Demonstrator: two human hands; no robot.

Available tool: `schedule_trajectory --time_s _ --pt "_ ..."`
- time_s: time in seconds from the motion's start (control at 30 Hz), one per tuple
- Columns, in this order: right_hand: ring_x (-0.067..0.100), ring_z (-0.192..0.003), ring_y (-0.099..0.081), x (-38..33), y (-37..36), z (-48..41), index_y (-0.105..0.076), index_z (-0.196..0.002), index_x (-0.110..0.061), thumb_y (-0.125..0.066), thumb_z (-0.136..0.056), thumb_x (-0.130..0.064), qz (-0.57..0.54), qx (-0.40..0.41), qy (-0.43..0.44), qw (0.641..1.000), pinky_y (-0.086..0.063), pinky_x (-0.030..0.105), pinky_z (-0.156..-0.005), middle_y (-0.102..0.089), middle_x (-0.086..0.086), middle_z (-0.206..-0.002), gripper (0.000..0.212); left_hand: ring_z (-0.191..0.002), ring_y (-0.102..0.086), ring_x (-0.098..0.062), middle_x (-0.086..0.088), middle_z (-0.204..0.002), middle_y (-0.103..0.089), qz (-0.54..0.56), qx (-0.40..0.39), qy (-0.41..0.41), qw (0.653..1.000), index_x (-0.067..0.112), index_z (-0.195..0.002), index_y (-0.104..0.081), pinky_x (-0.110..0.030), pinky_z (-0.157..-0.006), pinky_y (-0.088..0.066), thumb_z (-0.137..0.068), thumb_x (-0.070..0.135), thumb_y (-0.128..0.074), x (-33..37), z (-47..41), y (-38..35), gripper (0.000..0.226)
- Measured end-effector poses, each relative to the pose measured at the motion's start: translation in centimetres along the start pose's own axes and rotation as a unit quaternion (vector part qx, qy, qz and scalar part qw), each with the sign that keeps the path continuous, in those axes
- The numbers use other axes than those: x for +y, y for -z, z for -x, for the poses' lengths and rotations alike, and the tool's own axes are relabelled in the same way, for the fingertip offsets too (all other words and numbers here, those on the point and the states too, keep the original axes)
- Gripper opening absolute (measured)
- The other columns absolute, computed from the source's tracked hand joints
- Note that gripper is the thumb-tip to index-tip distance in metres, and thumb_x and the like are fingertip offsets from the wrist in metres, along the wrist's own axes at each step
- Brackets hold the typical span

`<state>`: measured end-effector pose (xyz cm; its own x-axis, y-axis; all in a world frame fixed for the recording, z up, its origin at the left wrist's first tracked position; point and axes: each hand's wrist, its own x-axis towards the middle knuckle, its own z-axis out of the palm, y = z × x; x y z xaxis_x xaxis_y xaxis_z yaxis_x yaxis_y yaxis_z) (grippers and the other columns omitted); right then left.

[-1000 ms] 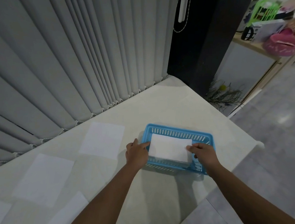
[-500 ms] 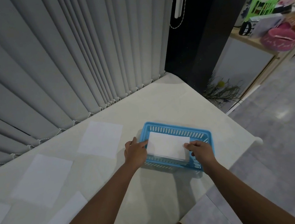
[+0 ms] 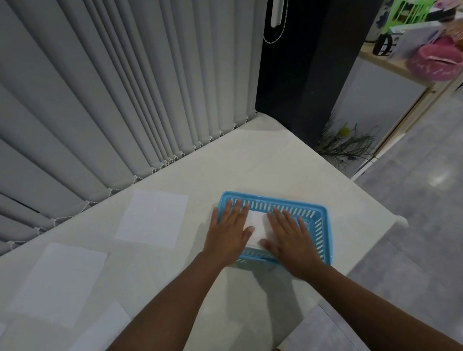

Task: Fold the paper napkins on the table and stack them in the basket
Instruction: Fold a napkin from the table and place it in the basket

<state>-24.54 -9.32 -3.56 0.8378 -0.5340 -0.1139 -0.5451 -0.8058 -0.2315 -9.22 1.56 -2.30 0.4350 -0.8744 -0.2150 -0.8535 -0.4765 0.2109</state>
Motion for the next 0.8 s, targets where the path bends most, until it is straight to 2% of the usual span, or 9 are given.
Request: schedule_trajectory --time_s 0.07,0.13,0.33,0.43,0.6,0.7,0.8 --pt "0.021 -0.149 0.006 0.2 -0.7 -0.1 -0.003 -0.153 -0.017 -0.008 -0.088 -0.069 0.009 -0.061 0.005 0.998 0.002 0.044 -0.118 0.003 0.001 -0.161 0.083 -0.15 0.011 -0.02 -0.002 -0.163 0.007 -0.031 -0.028 -0.004 0.999 0.02 -0.153 0.003 -0.046 -0.118 0.011 -0.095 0.057 -0.005 -0.3 -0.1 -1.2 0.069" --pt "0.02 -0.147 0.014 0.6 -1.1 -0.2 0.005 -0.152 -0.018 -0.005 -0.086 -0.07 0.017 -0.072 0.005 0.997 0.006 0.044 -0.119 0.01 0.001 -0.161 0.085 -0.149 0.013 -0.02 -0.002 -0.162 0.01 -0.05 -0.034 -0.006 0.998 0.019 -0.152 0.007 -0.047 -0.117 0.013 -0.086 0.061 0.007 -0.6 0.0 -2.1 0.078" --pt "0.025 -0.148 0.014 0.7 -1.5 -0.1 0.007 -0.153 -0.017 0.015 -0.074 -0.078 0.023 -0.075 0.001 0.997 0.007 0.048 -0.117 0.011 0.003 -0.162 0.099 -0.148 0.018 -0.02 -0.002 -0.161 0.017 -0.056 -0.041 -0.003 0.998 0.019 -0.152 0.011 -0.052 -0.116 0.017 -0.088 0.069 -0.006 -0.5 0.0 -2.1 0.082" --pt "0.028 -0.148 0.013 0.8 -1.3 -0.1 0.007 -0.152 -0.02 0.017 -0.071 -0.08 0.01 -0.078 -0.003 0.997 0.006 0.051 -0.117 0.012 0.003 -0.161 0.102 -0.148 0.019 -0.021 -0.003 -0.161 0.018 -0.068 -0.033 0.015 0.997 0.018 -0.151 0.012 -0.053 -0.113 0.02 -0.076 0.075 0.007 -0.4 0.1 -1.8 0.094" --pt "0.03 -0.148 0.008 1.5 -0.9 0.1 0.007 -0.152 -0.022 0.013 -0.071 -0.081 0.016 -0.088 -0.005 0.996 0.005 0.052 -0.117 0.01 0.004 -0.162 0.101 -0.148 0.018 -0.025 -0.007 -0.161 0.015 -0.068 -0.004 0.051 0.996 0.018 -0.152 0.01 -0.053 -0.113 0.023 -0.063 0.073 0.029 -0.6 1.0 -1.8 0.107" --pt "0.03 -0.148 0.0 1.6 0.1 0.1 -0.002 -0.153 -0.023 0.019 -0.065 -0.081 0.006 -0.069 -0.008 0.998 0.005 0.049 -0.118 0.001 0.004 -0.163 0.108 -0.149 0.013 -0.026 -0.006 -0.161 0.013 -0.053 0.017 0.089 0.994 0.02 -0.152 0.005 -0.05 -0.111 0.023 -0.073 0.072 0.017 -0.9 2.2 -1.5 0.096" --pt "0.031 -0.146 -0.015 1.2 1.4 -1.1 -0.024 -0.15 -0.022 0.009 -0.076 -0.079 -0.019 -0.003 -0.001 1.0 -0.006 0.047 -0.119 -0.018 0.003 -0.16 0.099 -0.149 -0.012 -0.028 -0.005 -0.162 -0.008 -0.028 0.08 0.119 0.989 0.023 -0.152 -0.017 -0.046 -0.117 0.012 -0.09 0.061 -0.011 -1.3 3.2 -0.6 0.073"
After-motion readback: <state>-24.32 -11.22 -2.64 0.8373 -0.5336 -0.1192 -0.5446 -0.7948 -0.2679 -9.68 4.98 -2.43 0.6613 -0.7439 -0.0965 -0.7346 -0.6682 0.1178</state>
